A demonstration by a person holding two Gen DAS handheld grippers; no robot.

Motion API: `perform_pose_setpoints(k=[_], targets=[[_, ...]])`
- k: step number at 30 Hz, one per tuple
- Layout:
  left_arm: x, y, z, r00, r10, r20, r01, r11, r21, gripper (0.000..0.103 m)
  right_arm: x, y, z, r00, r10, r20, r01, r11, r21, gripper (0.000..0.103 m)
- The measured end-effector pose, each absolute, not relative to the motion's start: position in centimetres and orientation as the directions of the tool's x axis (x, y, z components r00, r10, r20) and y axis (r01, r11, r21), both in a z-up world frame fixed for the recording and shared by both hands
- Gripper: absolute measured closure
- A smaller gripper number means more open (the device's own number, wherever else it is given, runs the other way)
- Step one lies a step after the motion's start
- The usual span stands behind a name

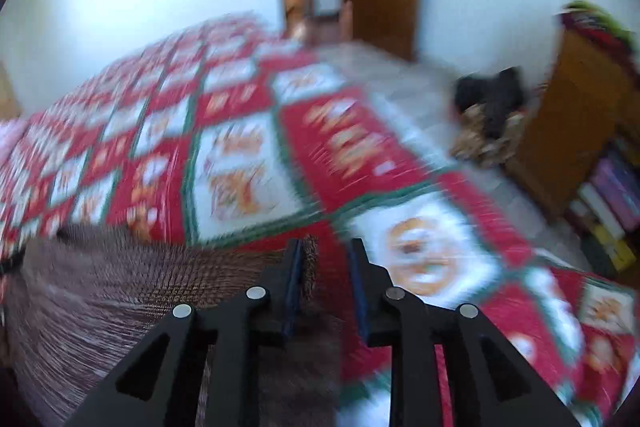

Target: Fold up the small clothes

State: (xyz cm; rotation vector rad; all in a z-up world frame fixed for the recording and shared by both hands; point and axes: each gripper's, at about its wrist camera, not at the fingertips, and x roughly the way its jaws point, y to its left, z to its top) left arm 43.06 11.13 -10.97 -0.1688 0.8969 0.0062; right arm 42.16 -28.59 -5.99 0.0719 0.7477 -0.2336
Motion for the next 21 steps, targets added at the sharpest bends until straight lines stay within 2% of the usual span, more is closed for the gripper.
perform_pose_setpoints(k=[2, 3, 8, 11, 13, 16, 21], targets=[[41.9, 11.0, -10.2, 0.623, -0.090, -0.777, -0.033, 0.989, -0.141, 0.030, 38.8, -27.6, -3.4, 0.779, -0.185, -0.599, 0.229, 0.973, -0.004, 0.079], [41.0, 10.7, -9.8, 0.624, -0.104, -0.774, -0.003, 0.991, -0.136, 0.030, 37.3, -26.4, -2.4, 0.782, -0.147, -0.606, 0.180, 0.984, -0.006, 0.079], [35.8, 8.3, -7.9, 0.628, -0.152, -0.763, 0.073, 0.988, -0.136, 0.030, 32.9, -20.9, -3.0, 0.693, 0.042, -0.719, -0.001, 0.998, 0.058, 0.079], [33.0, 7.1, -8.1, 0.597, -0.170, -0.784, 0.079, 0.985, -0.154, 0.030, 30.4, -18.2, -4.4, 0.620, 0.123, -0.775, -0.031, 0.991, 0.132, 0.079], [31.0, 5.9, -8.4, 0.594, -0.158, -0.789, 0.098, 0.987, -0.124, 0.030, 28.9, -17.2, -5.4, 0.592, 0.164, -0.789, -0.038, 0.984, 0.176, 0.079], [28.9, 4.6, -8.5, 0.612, -0.105, -0.784, 0.123, 0.992, -0.036, 0.030, 27.1, -15.4, -7.1, 0.562, 0.129, -0.817, -0.036, 0.991, 0.132, 0.078], [27.9, 4.2, -9.5, 0.607, -0.055, -0.793, 0.111, 0.994, 0.016, 0.030, 26.3, -15.9, -9.4, 0.545, 0.116, -0.830, 0.001, 0.990, 0.139, 0.078]])
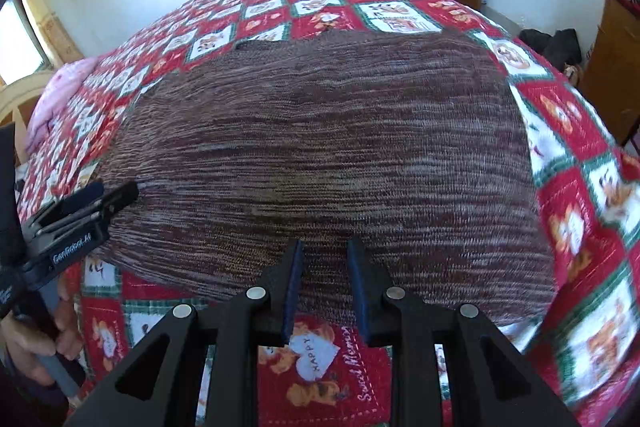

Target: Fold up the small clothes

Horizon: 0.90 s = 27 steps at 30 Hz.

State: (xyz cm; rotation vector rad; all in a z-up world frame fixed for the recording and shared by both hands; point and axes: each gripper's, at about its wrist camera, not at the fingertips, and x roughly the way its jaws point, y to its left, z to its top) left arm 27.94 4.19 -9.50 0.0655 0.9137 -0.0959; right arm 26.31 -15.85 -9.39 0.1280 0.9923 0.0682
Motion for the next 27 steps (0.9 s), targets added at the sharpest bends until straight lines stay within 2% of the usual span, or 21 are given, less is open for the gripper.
perform_pose_setpoints(k=[3, 5, 9, 15, 18, 21, 24, 27], targets=[[27.2, 3.9, -10.0, 0.632, -0.002, -0.775, 0.093, 0.993, 0.073, 0.023, 25.9, -15.6, -9.4, 0.563, 0.097, -0.821, -0.002, 0.993, 0.115, 0.078], [26.9, 3.9, -10.1, 0.642, 0.032, -0.766, 0.074, 0.992, 0.103, 0.013, 25.9, -15.2, -9.4, 0.568, 0.089, -0.818, -0.013, 0.995, 0.099, 0.072], [26.3, 4.2, -10.0, 0.639, 0.042, -0.768, 0.053, 0.994, 0.099, 0.012, 25.9, -14.9, -9.3, 0.572, 0.099, -0.815, -0.038, 0.995, 0.094, 0.063], [24.5, 5.3, -9.9, 0.619, 0.031, -0.785, 0.028, 0.998, 0.061, 0.010, 26.0, -15.7, -9.4, 0.578, 0.149, -0.802, -0.028, 0.986, 0.162, 0.063], [23.7, 6.9, -9.8, 0.609, -0.034, -0.793, 0.014, 0.999, -0.031, 0.009, 25.9, -16.1, -9.4, 0.582, 0.171, -0.795, -0.022, 0.981, 0.195, 0.063], [22.4, 9.5, -9.1, 0.655, -0.068, -0.753, -0.067, 0.987, -0.148, 0.009, 25.9, -16.4, -9.4, 0.585, 0.188, -0.789, -0.018, 0.976, 0.219, 0.063], [21.9, 12.5, -9.8, 0.656, -0.166, -0.736, -0.153, 0.926, -0.345, 0.011, 26.0, -16.4, -9.4, 0.586, 0.195, -0.786, -0.017, 0.973, 0.229, 0.063], [21.8, 12.8, -10.2, 0.668, -0.167, -0.725, -0.187, 0.905, -0.381, 0.017, 25.9, -16.5, -9.5, 0.588, 0.200, -0.784, -0.016, 0.972, 0.236, 0.063]])
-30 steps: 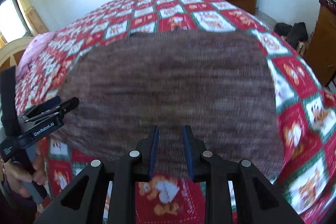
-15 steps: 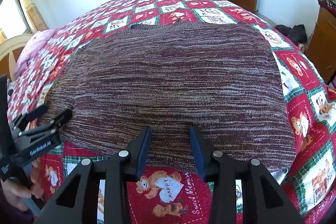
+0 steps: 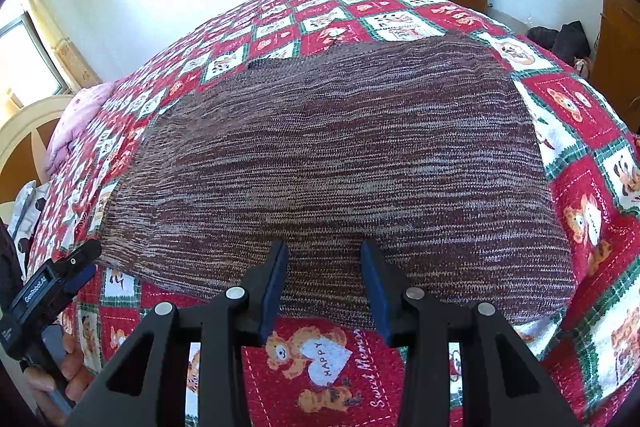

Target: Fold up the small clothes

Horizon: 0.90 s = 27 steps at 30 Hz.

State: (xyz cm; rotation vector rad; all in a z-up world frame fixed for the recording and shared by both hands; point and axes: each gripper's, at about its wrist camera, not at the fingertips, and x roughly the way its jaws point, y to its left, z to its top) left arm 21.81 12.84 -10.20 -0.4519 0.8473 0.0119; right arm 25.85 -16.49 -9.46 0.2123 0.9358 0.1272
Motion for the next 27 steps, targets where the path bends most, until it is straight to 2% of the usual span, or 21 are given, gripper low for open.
perform_pose_setpoints(k=[2, 5, 7, 9, 11, 20, 21, 22, 23, 24, 25, 26, 27], targets=[[21.9, 12.1, -10.2, 0.668, -0.164, -0.726, -0.189, 0.906, -0.379, 0.020, 25.9, -16.5, -9.5, 0.589, 0.204, -0.782, -0.016, 0.970, 0.242, 0.063], [21.8, 11.3, -10.3, 0.662, -0.221, -0.716, -0.190, 0.875, -0.446, 0.022, 25.9, -16.7, -9.5, 0.589, 0.209, -0.780, -0.016, 0.969, 0.248, 0.063], [21.6, 10.8, -10.3, 0.657, -0.247, -0.712, -0.201, 0.853, -0.481, 0.022, 25.9, -16.7, -9.5, 0.590, 0.211, -0.780, -0.016, 0.968, 0.251, 0.063], [21.8, 9.9, -10.3, 0.656, -0.225, -0.720, -0.208, 0.863, -0.460, 0.021, 25.8, -16.8, -9.5, 0.590, 0.213, -0.779, -0.016, 0.967, 0.253, 0.063], [22.2, 9.6, -10.3, 0.655, -0.218, -0.724, -0.202, 0.872, -0.445, 0.015, 25.8, -16.8, -9.5, 0.591, 0.215, -0.778, -0.016, 0.967, 0.255, 0.063], [26.6, 11.6, -10.2, 0.689, -0.253, -0.679, -0.251, 0.796, -0.551, 0.017, 25.9, -16.9, -9.5, 0.592, 0.221, -0.775, -0.017, 0.965, 0.262, 0.063], [26.8, 11.5, -10.0, 0.693, -0.244, -0.679, -0.254, 0.798, -0.546, 0.020, 25.8, -16.9, -9.5, 0.592, 0.221, -0.775, -0.017, 0.965, 0.262, 0.063], [26.8, 11.3, -9.8, 0.696, -0.229, -0.680, -0.256, 0.807, -0.533, 0.032, 25.8, -16.9, -9.5, 0.592, 0.221, -0.775, -0.017, 0.965, 0.262, 0.063], [26.7, 11.1, -9.8, 0.695, -0.222, -0.684, -0.252, 0.816, -0.520, 0.050, 25.8, -16.9, -9.5, 0.592, 0.221, -0.775, -0.017, 0.965, 0.262, 0.063], [26.7, 10.9, -9.8, 0.691, -0.220, -0.688, -0.244, 0.826, -0.509, 0.060, 25.8, -16.9, -9.5, 0.592, 0.221, -0.775, -0.017, 0.965, 0.262, 0.063], [26.6, 10.8, -9.9, 0.686, -0.218, -0.694, -0.238, 0.834, -0.497, 0.077, 25.8, -16.9, -9.5, 0.592, 0.221, -0.775, -0.017, 0.965, 0.262, 0.063], [26.4, 11.0, -10.1, 0.684, -0.215, -0.697, -0.240, 0.836, -0.494, 0.085, 25.8, -16.9, -9.5, 0.592, 0.221, -0.775, -0.017, 0.965, 0.262, 0.063], [26.1, 11.6, -10.5, 0.687, -0.232, -0.689, -0.242, 0.821, -0.518, 0.086, 25.8, -16.9, -9.5, 0.592, 0.221, -0.775, -0.017, 0.965, 0.262, 0.063]])
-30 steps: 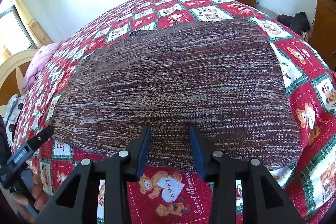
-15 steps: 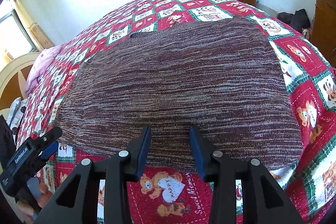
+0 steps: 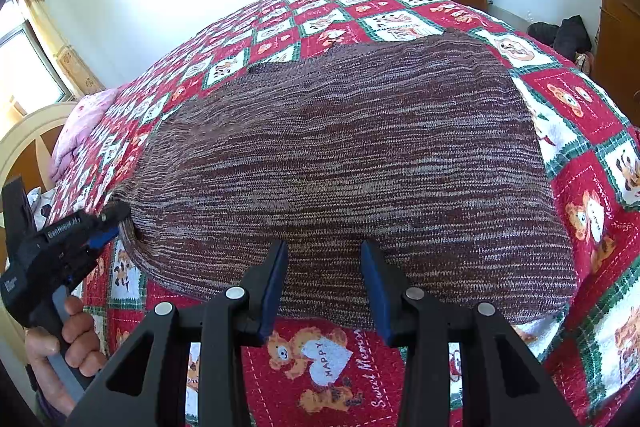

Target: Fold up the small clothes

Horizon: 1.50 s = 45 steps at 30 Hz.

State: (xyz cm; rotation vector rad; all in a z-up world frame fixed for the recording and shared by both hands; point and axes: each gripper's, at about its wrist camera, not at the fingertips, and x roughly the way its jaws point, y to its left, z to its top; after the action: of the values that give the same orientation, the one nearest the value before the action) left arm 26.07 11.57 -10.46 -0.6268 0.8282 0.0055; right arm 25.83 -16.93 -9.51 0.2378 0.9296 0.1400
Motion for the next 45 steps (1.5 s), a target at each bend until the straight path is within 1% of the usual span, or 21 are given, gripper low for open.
perform_pose_setpoints(k=[2, 4, 8, 11, 15, 16, 19, 21, 24, 27, 28, 30, 31, 32, 33, 34, 35, 37, 40, 42, 45], targets=[[25.5, 12.5, -10.9, 0.696, -0.273, -0.664, -0.242, 0.781, -0.576, 0.092, 25.8, -17.0, -9.5, 0.592, 0.221, -0.775, -0.017, 0.965, 0.263, 0.063], [25.3, 12.5, -10.6, 0.697, -0.272, -0.664, -0.237, 0.786, -0.571, 0.093, 25.8, -16.9, -9.5, 0.592, 0.221, -0.775, -0.017, 0.965, 0.263, 0.063], [25.5, 10.1, -8.8, 0.717, -0.246, -0.652, -0.151, 0.859, -0.490, 0.095, 25.8, -16.9, -9.5, 0.592, 0.222, -0.775, -0.017, 0.965, 0.263, 0.063], [25.5, 6.9, -6.6, 0.742, -0.243, -0.625, -0.029, 0.920, -0.392, 0.095, 25.8, -16.9, -9.5, 0.593, 0.224, -0.774, -0.016, 0.964, 0.266, 0.063], [25.1, 2.6, -5.1, 0.739, -0.305, -0.601, 0.140, 0.942, -0.305, 0.096, 25.8, -17.0, -9.4, 0.593, 0.225, -0.773, -0.016, 0.963, 0.268, 0.063], [25.0, 1.6, -5.1, 0.727, -0.335, -0.600, 0.185, 0.936, -0.299, 0.099, 25.8, -17.0, -9.4, 0.594, 0.226, -0.772, -0.016, 0.963, 0.270, 0.063], [24.3, -0.8, -6.1, 0.676, -0.402, -0.618, 0.282, 0.915, -0.287, 0.099, 25.9, -17.0, -9.4, 0.594, 0.228, -0.772, -0.015, 0.962, 0.273, 0.063], [24.0, -2.0, -7.1, 0.656, -0.390, -0.646, 0.298, 0.921, -0.253, 0.099, 25.9, -17.0, -9.4, 0.594, 0.228, -0.772, -0.015, 0.962, 0.273, 0.063], [24.1, -1.7, -8.2, 0.621, -0.399, -0.674, 0.281, 0.917, -0.284, 0.099, 25.8, -17.1, -9.3, 0.596, 0.233, -0.769, -0.016, 0.960, 0.279, 0.063], [23.6, 0.2, -7.4, 0.614, -0.448, -0.650, 0.278, 0.893, -0.353, 0.099, 25.8, -17.2, -9.4, 0.595, 0.239, -0.767, -0.016, 0.958, 0.286, 0.063], [23.4, 1.4, -6.9, 0.612, -0.475, -0.632, 0.275, 0.877, -0.393, 0.097, 25.8, -17.2, -9.4, 0.595, 0.240, -0.768, -0.016, 0.958, 0.287, 0.063], [23.5, 3.8, -6.1, 0.624, -0.502, -0.599, 0.255, 0.855, -0.451, 0.087, 25.8, -17.2, -9.4, 0.594, 0.239, -0.768, -0.016, 0.958, 0.286, 0.063], [23.7, 5.6, -5.5, 0.645, -0.498, -0.580, 0.230, 0.850, -0.474, 0.071, 25.8, -17.1, -9.4, 0.594, 0.239, -0.768, -0.017, 0.958, 0.285, 0.063], [23.8, 7.4, -4.8, 0.676, -0.478, -0.560, 0.198, 0.851, -0.487, 0.048, 25.8, -17.1, -9.4, 0.595, 0.239, -0.768, -0.017, 0.958, 0.285, 0.063], [24.0, 9.6, -4.2, 0.716, -0.449, -0.534, 0.162, 0.852, -0.499, 0.036, 25.8, -17.1, -9.4, 0.594, 0.239, -0.768, -0.016, 0.958, 0.285, 0.063], [24.3, 11.4, -3.7, 0.746, -0.415, -0.521, 0.122, 0.854, -0.506, 0.021, 25.8, -17.1, -9.4, 0.594, 0.239, -0.768, -0.016, 0.958, 0.286, 0.063], [24.6, 12.4, -3.5, 0.754, -0.400, -0.521, 0.100, 0.854, -0.511, 0.016, 25.8, -17.1, -9.4, 0.594, 0.239, -0.768, -0.016, 0.958, 0.285, 0.063], [27.0, 14.9, -3.7, 0.735, -0.411, -0.539, 0.074, 0.839, -0.540, 0.012, 25.8, -17.1, -9.4, 0.594, 0.238, -0.768, -0.017, 0.959, 0.284, 0.063], [30.5, 15.7, -5.8, 0.652, -0.400, -0.644, -0.001, 0.849, -0.528, 0.014, 25.8, -17.1, -9.4, 0.595, 0.237, -0.768, -0.017, 0.959, 0.283, 0.063], [31.8, 15.7, -7.4, 0.609, -0.448, -0.655, -0.019, 0.816, -0.577, 0.014, 25.8, -17.1, -9.3, 0.598, 0.238, -0.765, -0.017, 0.958, 0.285, 0.063], [32.8, 15.8, -9.3, 0.565, -0.544, -0.620, -0.048, 0.728, -0.684, 0.014, 25.0, -17.0, -8.4, 0.641, 0.254, -0.724, -0.042, 0.954, 0.297, 0.063]])
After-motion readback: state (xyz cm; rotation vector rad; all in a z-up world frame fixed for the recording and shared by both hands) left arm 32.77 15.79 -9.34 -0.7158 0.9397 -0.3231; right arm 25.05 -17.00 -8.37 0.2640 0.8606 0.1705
